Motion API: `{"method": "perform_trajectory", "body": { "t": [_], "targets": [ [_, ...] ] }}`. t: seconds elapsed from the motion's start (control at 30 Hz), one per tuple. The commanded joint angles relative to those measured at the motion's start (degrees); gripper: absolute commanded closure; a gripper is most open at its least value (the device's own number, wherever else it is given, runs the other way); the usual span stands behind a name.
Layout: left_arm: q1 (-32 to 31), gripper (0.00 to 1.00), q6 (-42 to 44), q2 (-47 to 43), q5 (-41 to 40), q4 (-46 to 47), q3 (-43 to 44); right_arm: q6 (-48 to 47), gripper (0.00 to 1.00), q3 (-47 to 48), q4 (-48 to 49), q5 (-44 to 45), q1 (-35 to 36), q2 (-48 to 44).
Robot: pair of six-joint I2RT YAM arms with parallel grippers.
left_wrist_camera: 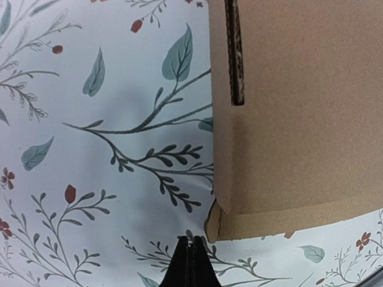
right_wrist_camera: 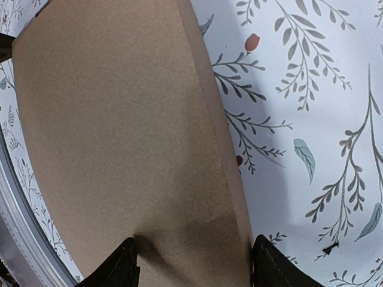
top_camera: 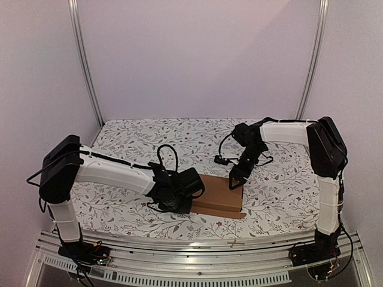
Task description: Fold the paper box
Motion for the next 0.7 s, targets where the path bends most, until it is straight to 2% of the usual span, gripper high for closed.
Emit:
{"method": "perform_trajectory", "body": {
  "t": [0.0, 0.67],
  "targets": [
    [1.1, 1.00, -0.6, 1.3, -1.8, -1.9, 0.8, 0.4, 0.37, 0.3, -1.3, 0.7, 0.1, 2.4],
    [0.0, 1.00, 1.7, 1.5, 1.8, 2.4, 2.9, 0.3, 0.36, 0.5, -1.5, 0.6, 0.1, 2.9]
  ]
}}
